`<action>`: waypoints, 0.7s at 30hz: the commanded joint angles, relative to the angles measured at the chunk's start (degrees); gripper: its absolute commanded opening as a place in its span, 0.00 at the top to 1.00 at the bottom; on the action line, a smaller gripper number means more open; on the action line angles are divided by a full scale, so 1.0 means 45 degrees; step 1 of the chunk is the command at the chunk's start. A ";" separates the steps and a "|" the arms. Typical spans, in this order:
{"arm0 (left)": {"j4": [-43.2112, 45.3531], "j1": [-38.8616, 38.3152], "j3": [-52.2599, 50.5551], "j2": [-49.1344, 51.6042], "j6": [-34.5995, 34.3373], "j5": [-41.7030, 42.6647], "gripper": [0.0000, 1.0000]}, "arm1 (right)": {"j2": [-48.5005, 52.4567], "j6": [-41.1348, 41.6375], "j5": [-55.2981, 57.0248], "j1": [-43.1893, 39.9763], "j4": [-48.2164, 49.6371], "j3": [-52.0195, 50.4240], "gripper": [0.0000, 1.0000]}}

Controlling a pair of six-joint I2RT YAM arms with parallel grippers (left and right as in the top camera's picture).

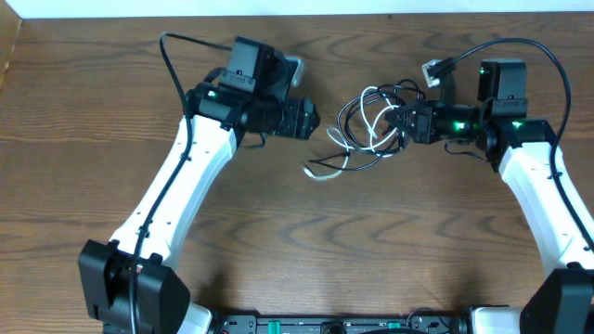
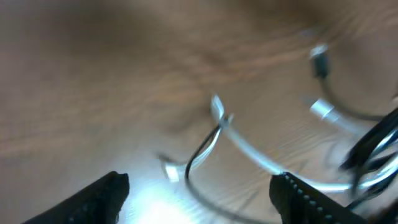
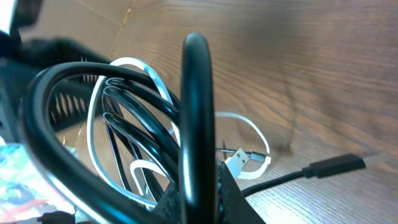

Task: Untangle cables

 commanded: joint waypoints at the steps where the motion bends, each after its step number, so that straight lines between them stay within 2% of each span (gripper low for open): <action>1: 0.0559 0.0296 0.0709 -0.0102 -0.0374 0.0981 0.20 | -0.0398 -0.0597 -0.0646 -0.0015 -0.0107 0.0087 0.99; 7: 0.1151 0.0092 0.0709 0.0010 0.0019 0.3920 0.19 | -0.0408 -0.0593 -0.0680 0.0044 -0.0170 0.0087 0.99; 21: 0.2011 -0.1302 0.0617 0.1185 0.0306 0.4799 0.16 | -0.0408 -0.0593 -0.0690 0.0044 -0.0364 0.0087 0.99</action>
